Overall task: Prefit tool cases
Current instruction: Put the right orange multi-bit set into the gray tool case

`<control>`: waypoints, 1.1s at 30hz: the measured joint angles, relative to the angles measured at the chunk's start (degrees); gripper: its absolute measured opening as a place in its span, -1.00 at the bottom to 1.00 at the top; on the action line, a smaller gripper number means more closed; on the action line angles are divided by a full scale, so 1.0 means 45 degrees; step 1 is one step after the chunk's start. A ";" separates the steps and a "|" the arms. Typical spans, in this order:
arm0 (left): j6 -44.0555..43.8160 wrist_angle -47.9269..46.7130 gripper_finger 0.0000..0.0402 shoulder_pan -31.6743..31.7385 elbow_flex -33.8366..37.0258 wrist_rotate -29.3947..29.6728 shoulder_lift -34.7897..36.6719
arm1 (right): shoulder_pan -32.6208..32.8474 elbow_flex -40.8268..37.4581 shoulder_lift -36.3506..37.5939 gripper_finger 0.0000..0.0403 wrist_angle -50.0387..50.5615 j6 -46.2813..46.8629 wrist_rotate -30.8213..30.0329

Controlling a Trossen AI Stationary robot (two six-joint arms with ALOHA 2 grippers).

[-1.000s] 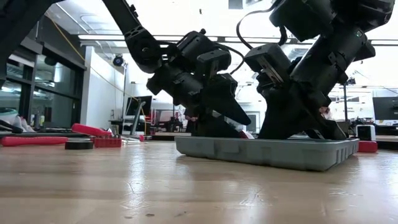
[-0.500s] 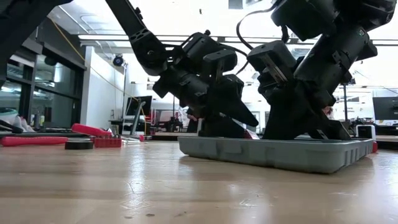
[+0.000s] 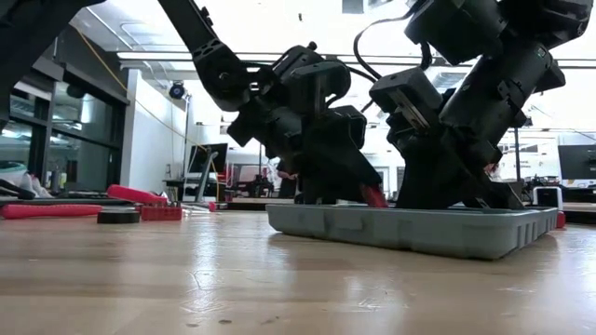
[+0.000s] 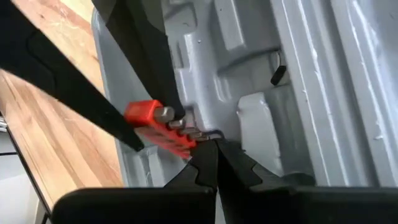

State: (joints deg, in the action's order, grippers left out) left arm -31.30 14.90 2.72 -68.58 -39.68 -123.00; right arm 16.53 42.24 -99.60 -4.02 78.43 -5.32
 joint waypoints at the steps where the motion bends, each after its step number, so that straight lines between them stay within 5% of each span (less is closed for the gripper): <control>1: -0.0017 -0.0004 -0.63 0.0000 0.0003 0.0110 0.0000 | 0.0000 0.0000 0.0002 -1.00 0.0012 0.0000 0.0000; 6: -0.0174 -0.0049 -0.91 0.0034 0.0005 0.0264 0.0005 | 0.0000 0.0000 0.0008 -1.00 0.0031 0.0000 0.0000; 21: -0.0585 -0.0126 -0.92 0.0423 0.0049 0.0478 0.0851 | 0.0620 -0.0029 0.2174 -1.00 0.1861 0.0270 -0.1498; 33: 0.0056 -0.1254 -0.92 0.0881 0.0087 0.1568 0.2710 | 0.2827 -0.0005 0.2208 -1.00 0.3770 0.4397 -0.3487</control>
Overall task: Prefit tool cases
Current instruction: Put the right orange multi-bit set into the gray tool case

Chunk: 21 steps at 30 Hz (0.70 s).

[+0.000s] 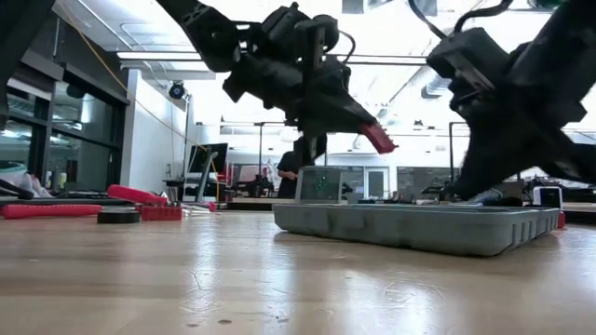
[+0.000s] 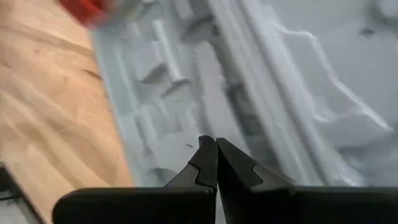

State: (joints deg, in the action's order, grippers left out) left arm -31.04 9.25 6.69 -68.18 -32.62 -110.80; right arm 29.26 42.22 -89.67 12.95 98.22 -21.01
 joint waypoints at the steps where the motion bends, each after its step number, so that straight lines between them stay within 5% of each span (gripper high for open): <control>1: 0.0029 -0.0038 -0.92 -0.0048 0.0000 0.0099 0.0069 | 0.0069 0.0000 0.0000 -1.00 0.0141 0.0169 -0.0001; 6: -0.0078 -0.0043 -0.92 -0.0642 0.0000 0.0624 0.0005 | 0.0202 0.0005 0.0000 -1.00 0.0953 0.0518 0.0133; 11: -0.0512 0.0284 -0.93 -0.1449 0.0000 0.2667 -0.0005 | -0.0116 0.0015 0.0005 -1.00 0.2448 0.0433 0.0539; 21: -0.2030 0.2084 -0.93 -0.1713 0.0775 0.4339 0.0010 | -0.2261 -0.0005 0.0010 -1.00 0.2085 -0.2160 0.0724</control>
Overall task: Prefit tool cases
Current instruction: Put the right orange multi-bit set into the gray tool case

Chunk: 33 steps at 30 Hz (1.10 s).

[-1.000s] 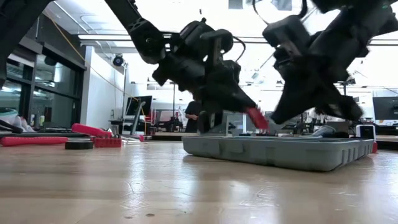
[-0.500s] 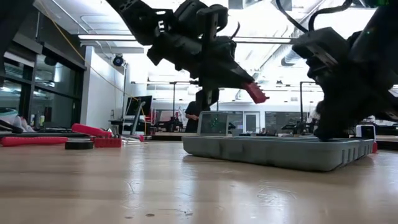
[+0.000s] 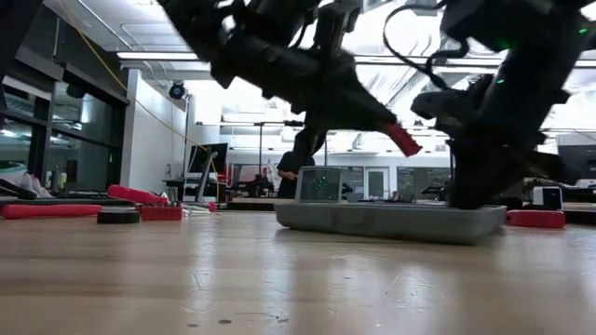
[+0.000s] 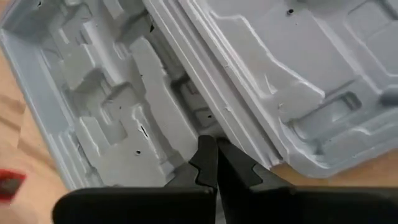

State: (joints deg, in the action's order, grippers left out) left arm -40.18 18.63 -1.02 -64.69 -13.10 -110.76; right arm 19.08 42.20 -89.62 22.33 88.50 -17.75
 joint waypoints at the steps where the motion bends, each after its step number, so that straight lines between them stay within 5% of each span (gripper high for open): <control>1: -0.0456 0.0489 -0.93 0.0060 0.0327 -0.0054 -0.0003 | -0.0223 -0.0143 0.0000 -1.00 -0.0339 -0.0286 0.0075; 5: -0.1827 0.2306 -0.93 0.0234 0.1700 0.0020 -0.0010 | -0.0920 -0.1129 0.0039 -1.00 -0.2669 -0.0991 0.0699; 10: -0.2376 0.3867 -0.93 0.0274 0.2332 0.0081 0.0014 | -0.0979 -0.1346 0.0502 -1.00 -0.2695 -0.0944 0.0128; 17: -0.2284 0.3647 -0.93 0.0278 0.2343 0.0575 0.0024 | -0.0604 -0.1350 0.1570 -1.00 -0.2511 -0.0750 -0.1346; 33: -0.1366 0.1807 -0.93 0.0259 0.2333 0.1160 0.0024 | -0.0454 -0.1331 0.1666 -1.00 -0.2268 -0.0439 -0.1317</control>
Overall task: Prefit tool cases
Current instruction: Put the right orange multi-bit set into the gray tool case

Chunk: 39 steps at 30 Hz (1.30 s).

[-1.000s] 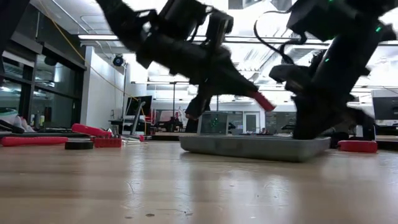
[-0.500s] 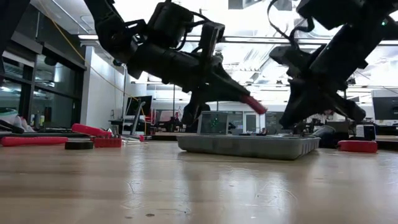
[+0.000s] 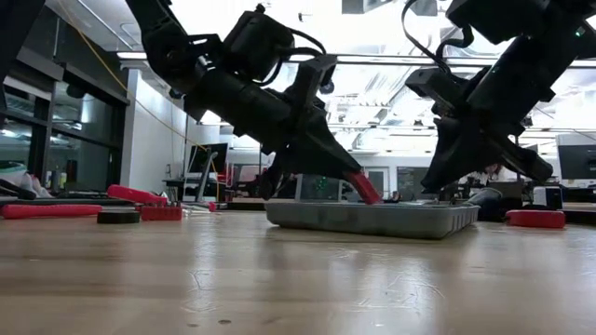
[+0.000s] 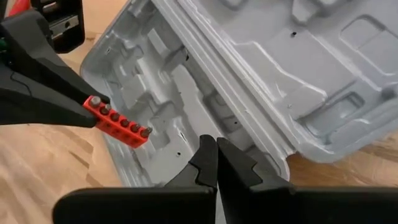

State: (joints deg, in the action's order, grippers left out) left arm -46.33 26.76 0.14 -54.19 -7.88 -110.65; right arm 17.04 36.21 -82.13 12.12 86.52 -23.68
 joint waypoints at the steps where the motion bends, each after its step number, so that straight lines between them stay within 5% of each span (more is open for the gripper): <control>1: 0.0000 -0.0023 -0.93 0.0000 0.0000 0.0034 0.0000 | 0.0000 0.0000 0.0000 -1.00 -0.0001 0.0000 0.0000; 21: -0.1259 -0.0217 -0.93 -0.0691 -0.0005 0.1685 -0.0205 | -0.0039 0.0010 0.0000 -1.00 -0.0792 -0.0666 0.0068; 39: -0.2016 0.0506 -0.93 -0.0874 -0.0015 0.1296 -0.0747 | -0.0038 0.0029 -0.0570 -1.00 -0.1658 -0.1230 0.1187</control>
State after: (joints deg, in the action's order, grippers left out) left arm -55.40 29.04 -3.79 -54.26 -2.04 -114.01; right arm 16.87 36.34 -84.69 4.66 80.99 -18.34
